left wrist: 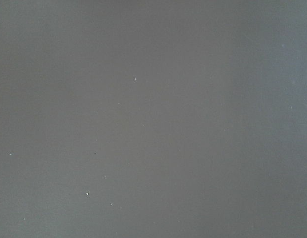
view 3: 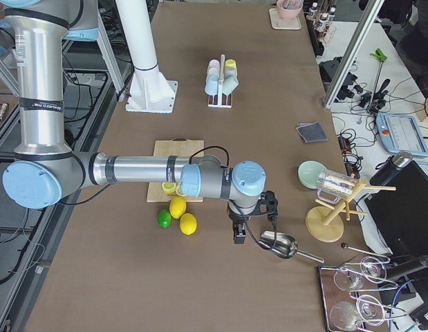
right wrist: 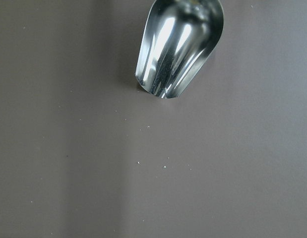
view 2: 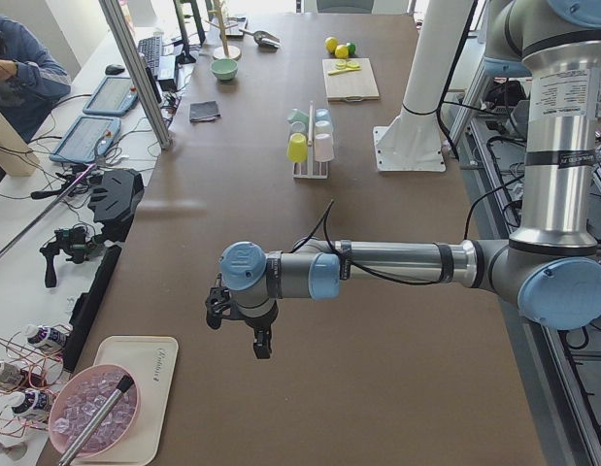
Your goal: Place cup on cup holder
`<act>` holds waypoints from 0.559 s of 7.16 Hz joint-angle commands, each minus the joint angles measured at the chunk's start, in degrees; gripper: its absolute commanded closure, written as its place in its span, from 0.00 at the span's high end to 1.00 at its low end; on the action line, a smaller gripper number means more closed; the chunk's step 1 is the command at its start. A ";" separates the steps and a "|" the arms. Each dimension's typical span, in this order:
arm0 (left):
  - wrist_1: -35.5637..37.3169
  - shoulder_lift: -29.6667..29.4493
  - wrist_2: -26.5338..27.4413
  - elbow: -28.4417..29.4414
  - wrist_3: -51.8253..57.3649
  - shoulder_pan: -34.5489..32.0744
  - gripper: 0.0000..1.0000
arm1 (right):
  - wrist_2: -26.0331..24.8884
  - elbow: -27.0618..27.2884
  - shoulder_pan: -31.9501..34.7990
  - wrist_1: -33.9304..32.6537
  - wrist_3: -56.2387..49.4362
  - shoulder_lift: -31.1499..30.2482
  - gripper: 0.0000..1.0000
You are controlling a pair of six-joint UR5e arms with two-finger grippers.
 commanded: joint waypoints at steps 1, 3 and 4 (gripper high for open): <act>0.00 0.64 2.80 -0.69 -0.15 -1.56 0.98 | -0.45 0.01 -0.04 0.00 0.00 0.11 1.00; 0.18 2.64 2.47 -1.05 -0.24 -4.36 0.97 | -0.45 -0.07 -0.04 0.00 0.09 0.03 1.00; 0.17 3.09 2.47 -1.74 -0.24 -5.35 0.98 | -0.53 -0.07 -0.13 0.00 0.87 0.11 1.00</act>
